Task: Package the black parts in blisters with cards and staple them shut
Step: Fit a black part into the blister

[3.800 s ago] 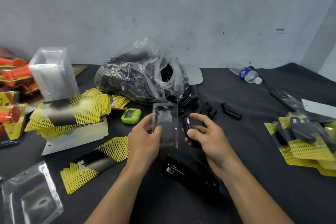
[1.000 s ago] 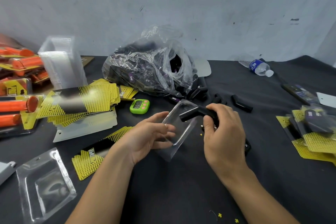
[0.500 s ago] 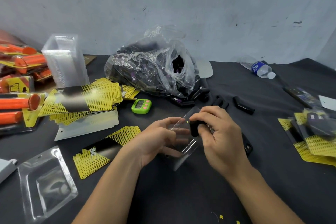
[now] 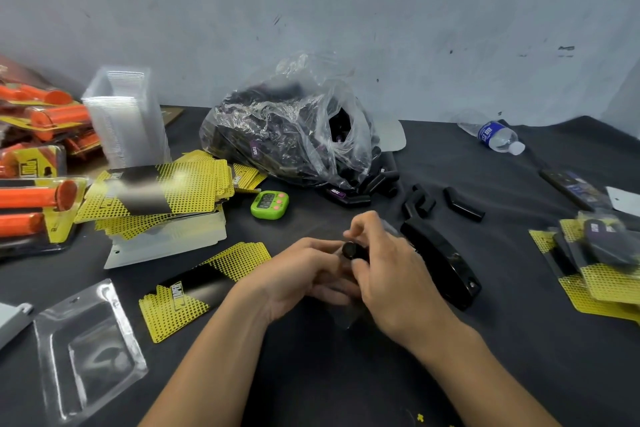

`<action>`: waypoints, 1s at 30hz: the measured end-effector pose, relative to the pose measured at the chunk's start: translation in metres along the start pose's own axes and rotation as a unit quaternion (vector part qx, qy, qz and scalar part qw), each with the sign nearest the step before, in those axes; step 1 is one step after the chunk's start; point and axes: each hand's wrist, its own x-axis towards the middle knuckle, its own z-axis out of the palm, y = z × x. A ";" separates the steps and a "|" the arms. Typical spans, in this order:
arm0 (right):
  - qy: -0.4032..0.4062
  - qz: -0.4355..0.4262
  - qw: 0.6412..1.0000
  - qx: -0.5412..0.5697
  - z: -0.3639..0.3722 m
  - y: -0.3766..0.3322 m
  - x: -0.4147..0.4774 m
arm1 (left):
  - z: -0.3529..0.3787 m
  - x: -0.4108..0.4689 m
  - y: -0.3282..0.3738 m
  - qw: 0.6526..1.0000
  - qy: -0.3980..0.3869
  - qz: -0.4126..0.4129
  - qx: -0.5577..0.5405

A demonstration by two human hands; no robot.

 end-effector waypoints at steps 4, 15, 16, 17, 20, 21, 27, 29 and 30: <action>0.041 0.030 0.998 0.029 0.002 0.010 -0.001 | 0.004 0.003 0.000 1.000 0.016 0.006 0.004; 0.085 0.005 0.990 -0.115 0.004 0.002 -0.003 | 0.006 0.007 -0.001 0.997 0.076 0.021 -0.017; 0.060 0.020 0.993 -0.101 0.005 0.003 -0.002 | 0.007 0.008 -0.002 0.996 0.087 0.024 -0.019; 0.035 0.034 0.995 -0.086 0.005 0.004 -0.001 | 0.008 0.010 -0.004 0.994 0.100 0.026 -0.022; -0.006 0.057 0.998 -0.037 0.004 0.010 0.001 | 0.008 0.010 -0.006 0.991 0.131 0.027 -0.023; 0.000 0.061 0.998 -0.007 0.003 0.011 0.000 | 0.008 0.011 -0.006 0.990 0.140 0.027 -0.022; 0.240 0.145 0.955 0.098 -0.007 0.010 -0.004 | 0.005 0.014 -0.001 0.964 0.237 0.046 -0.107; 0.236 0.196 0.941 0.141 -0.005 0.007 -0.005 | 0.001 0.010 0.004 0.964 0.205 0.042 -0.167; 0.210 0.210 0.941 0.161 -0.002 0.005 -0.005 | -0.001 0.008 0.005 0.967 0.178 0.034 -0.179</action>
